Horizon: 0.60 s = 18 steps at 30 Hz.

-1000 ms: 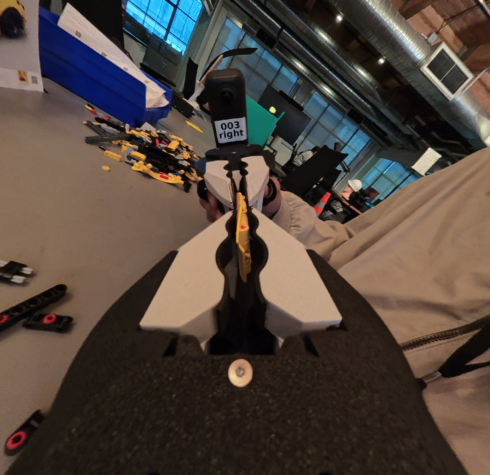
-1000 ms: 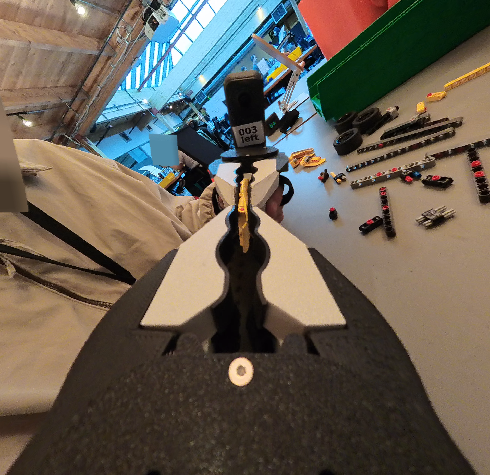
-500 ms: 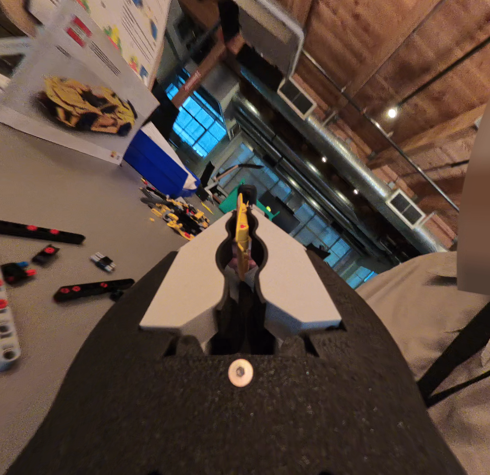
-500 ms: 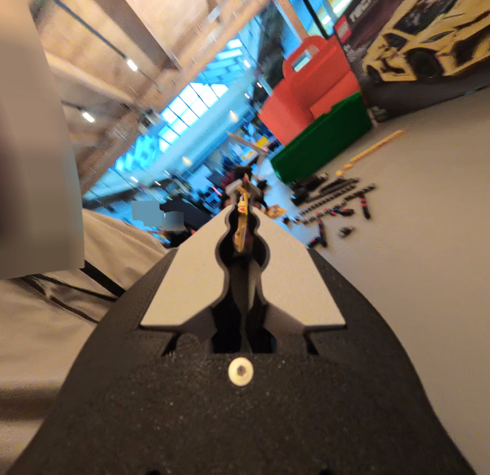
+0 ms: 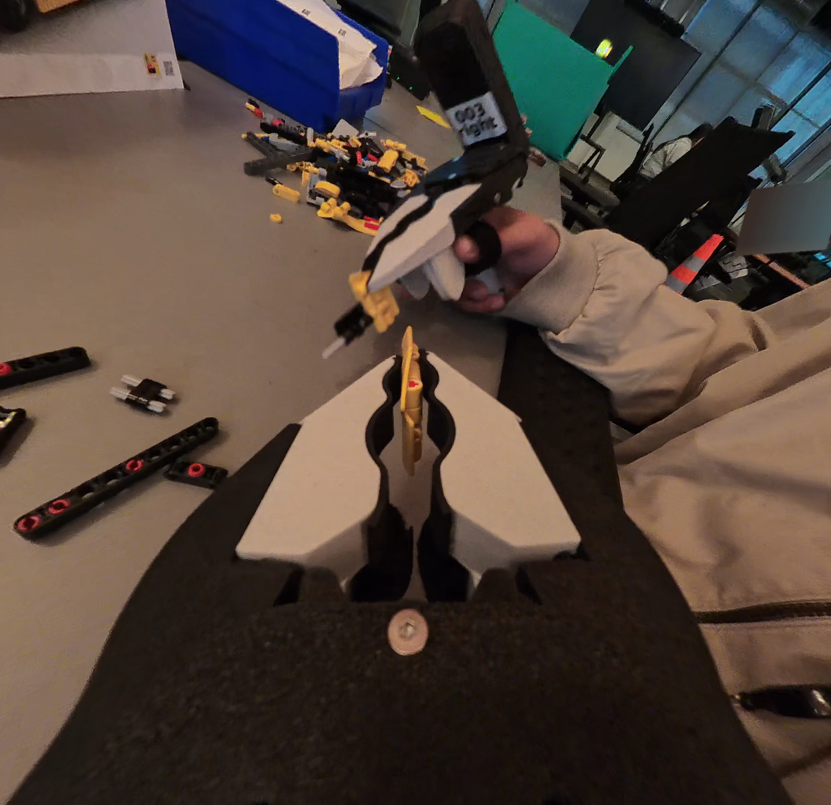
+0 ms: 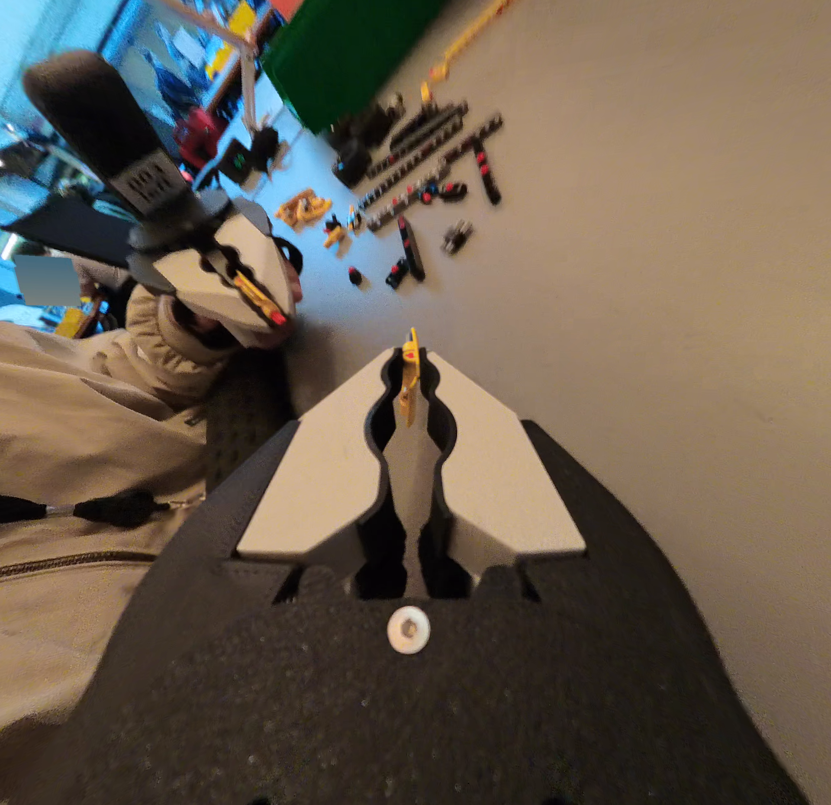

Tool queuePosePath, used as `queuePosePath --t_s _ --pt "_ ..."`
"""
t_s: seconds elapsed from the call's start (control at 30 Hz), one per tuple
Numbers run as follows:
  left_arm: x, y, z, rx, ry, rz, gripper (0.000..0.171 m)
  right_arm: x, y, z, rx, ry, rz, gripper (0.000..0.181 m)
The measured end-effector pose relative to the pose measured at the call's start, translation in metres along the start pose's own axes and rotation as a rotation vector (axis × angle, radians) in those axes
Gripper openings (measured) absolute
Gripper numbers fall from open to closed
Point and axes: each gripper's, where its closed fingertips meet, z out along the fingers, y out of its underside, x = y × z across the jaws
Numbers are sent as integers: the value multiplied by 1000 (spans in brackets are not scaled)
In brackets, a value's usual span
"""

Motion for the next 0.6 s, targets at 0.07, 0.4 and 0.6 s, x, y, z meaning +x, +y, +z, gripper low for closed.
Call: queuePosePath --t_s 0.07,0.4,0.6 --pt "-1 -2 -2 17 7 -25 7 4 11 9 -68 22 -3 7" --pt "-83 -54 -131 310 -445 -39 6 11 -6 -4 24 150 -156 0" --pt "-101 -78 -238 435 -584 -76 7 9 -16 -7 81 121 -129 0"
